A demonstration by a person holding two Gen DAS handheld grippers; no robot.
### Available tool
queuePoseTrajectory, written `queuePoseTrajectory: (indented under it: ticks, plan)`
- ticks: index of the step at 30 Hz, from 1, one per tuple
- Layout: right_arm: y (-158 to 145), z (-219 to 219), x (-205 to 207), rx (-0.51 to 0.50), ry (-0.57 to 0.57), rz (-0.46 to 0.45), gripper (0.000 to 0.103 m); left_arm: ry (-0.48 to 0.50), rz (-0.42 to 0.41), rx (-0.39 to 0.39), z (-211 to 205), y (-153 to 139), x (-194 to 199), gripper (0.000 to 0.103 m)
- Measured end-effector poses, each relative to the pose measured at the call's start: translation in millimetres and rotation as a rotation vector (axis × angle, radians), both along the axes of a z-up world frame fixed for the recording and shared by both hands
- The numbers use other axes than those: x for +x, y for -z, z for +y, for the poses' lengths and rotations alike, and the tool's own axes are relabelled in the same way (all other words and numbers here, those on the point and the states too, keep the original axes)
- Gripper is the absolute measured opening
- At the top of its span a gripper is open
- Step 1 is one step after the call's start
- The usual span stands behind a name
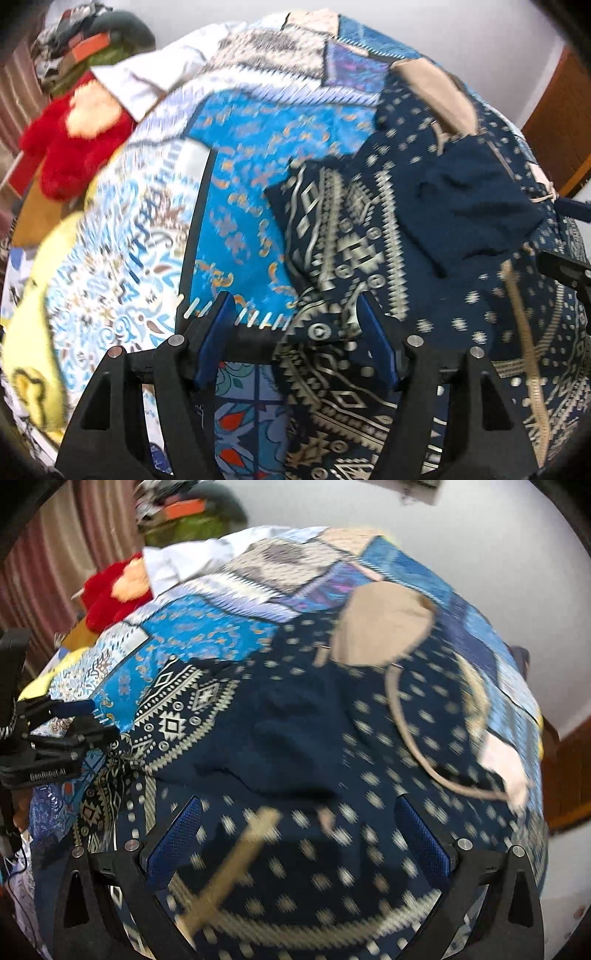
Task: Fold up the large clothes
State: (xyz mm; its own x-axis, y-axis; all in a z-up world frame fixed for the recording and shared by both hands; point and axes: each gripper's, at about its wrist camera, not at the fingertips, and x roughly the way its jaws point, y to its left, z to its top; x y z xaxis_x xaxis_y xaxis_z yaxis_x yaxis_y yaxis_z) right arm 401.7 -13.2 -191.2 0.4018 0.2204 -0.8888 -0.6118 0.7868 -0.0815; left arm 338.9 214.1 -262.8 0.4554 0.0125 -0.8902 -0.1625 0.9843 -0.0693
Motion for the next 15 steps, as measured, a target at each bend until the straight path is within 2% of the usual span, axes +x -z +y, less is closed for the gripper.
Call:
queuePoseTrajectory:
  ticks: [4, 8, 10, 12, 13, 15]
  plan:
    - [23, 39, 10, -0.02, -0.078, 0.05, 0.099, 0.022, 0.023, -0.002, -2, 20, 2, 0.067]
    - [54, 68, 17, -0.076, -0.144, 0.086, 0.086, 0.068, 0.002, 0.045, -12, 27, 4, 0.067]
    - [72, 76, 23, -0.115, -0.155, 0.108, 0.084, 0.077, -0.005, 0.058, -16, 31, 5, 0.067]
    - [81, 81, 22, -0.14, -0.174, 0.069, 0.083, 0.081, -0.009, 0.061, -16, 34, 6, 0.067]
    - [83, 84, 19, -0.147, -0.189, 0.034, 0.078, 0.08, -0.011, 0.063, -17, 35, 6, 0.067]
    - [85, 86, 18, -0.174, -0.177, -0.012, 0.057, 0.081, -0.012, 0.07, -19, 36, 6, 0.067]
